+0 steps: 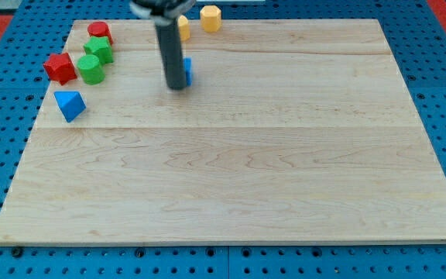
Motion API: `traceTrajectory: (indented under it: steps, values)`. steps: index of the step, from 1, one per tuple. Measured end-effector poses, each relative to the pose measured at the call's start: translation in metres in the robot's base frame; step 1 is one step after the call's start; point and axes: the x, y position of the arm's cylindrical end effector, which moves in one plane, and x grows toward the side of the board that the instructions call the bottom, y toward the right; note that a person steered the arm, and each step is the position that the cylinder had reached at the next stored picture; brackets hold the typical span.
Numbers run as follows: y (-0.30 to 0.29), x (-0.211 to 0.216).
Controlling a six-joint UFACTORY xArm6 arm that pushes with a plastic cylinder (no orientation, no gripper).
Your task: Move the blue triangle closer to the blue cube
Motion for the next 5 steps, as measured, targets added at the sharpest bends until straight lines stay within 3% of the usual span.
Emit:
traceTrajectory:
  steps: [1,2,3,4,5]
  values:
    - [0.039,-0.057]
    - [0.047,-0.047]
    - [0.027,0.074]
    - [-0.072,0.141]
    - [-0.146,0.148]
